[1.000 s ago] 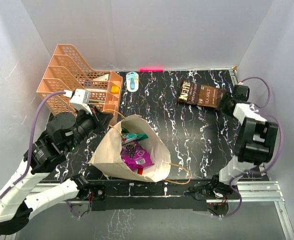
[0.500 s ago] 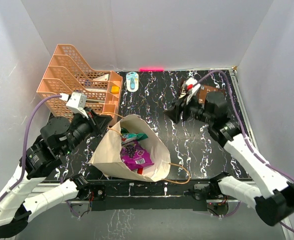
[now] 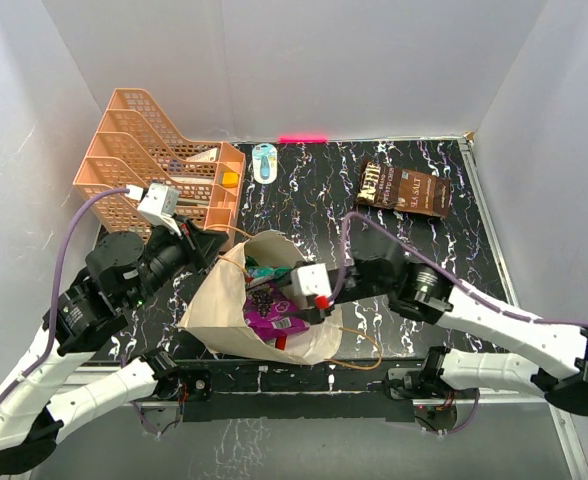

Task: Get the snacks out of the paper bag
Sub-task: Take out the snack from the paper bag.

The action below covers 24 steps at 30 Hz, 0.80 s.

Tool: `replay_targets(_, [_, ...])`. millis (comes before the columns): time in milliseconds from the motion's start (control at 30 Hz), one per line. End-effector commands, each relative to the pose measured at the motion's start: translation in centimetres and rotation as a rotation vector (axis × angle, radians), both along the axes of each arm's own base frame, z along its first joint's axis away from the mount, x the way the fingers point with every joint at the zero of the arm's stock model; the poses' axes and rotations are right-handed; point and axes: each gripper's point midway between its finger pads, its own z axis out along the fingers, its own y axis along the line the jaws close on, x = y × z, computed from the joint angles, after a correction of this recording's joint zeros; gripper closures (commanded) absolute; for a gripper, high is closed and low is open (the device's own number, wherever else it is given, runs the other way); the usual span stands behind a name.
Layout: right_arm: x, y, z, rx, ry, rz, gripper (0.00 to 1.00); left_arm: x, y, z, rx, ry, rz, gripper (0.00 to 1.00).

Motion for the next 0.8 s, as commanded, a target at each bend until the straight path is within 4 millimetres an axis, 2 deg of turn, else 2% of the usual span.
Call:
replay_targets(0, [2.3,1.5,-1.7,-0.104,-0.205,-0.053,0.47,-0.6,-0.3,1.4,-0.026,-0.05,-0.044,1.0])
replay_targets(100, [4.6,2.0,-2.9,-0.152,-0.235,-0.146,0.48,-1.0,-0.9,1.4,-0.022,-0.071,-0.095,1.0])
replay_targets(233, [4.9,2.2,-4.8,-0.17,-0.197,-0.172,0.48,-1.1,-2.0,2.1,-0.036,-0.084,-0.142,1.0])
replay_targets(333, [5.6,1.8,-5.8,-0.126,-0.131,-0.265,0.45,-0.3,-3.7,2.5,-0.039,-0.074,-0.177,1.0])
replay_targets(433, [6.5,1.0,-6.3,-0.065,-0.023,-0.403,0.48,0.3,-6.0,3.4,-0.066,-0.062,-0.231,1.0])
replay_targets(567, [4.6,0.9,-7.0,0.026,0.126,-0.375,0.53,0.7,-9.0,5.7,-0.124,-0.095,-0.328,1.0])
replay_targets(633, [3.2,1.5,-7.3,0.044,0.189,-0.322,0.56,1.1,-10.0,6.1,-0.119,-0.106,-0.357,1.0])
replay_targets(767, [-0.3,4.5,-8.0,0.012,0.188,-0.23,0.58,2.2,-10.0,5.9,-0.088,-0.13,-0.322,1.0])
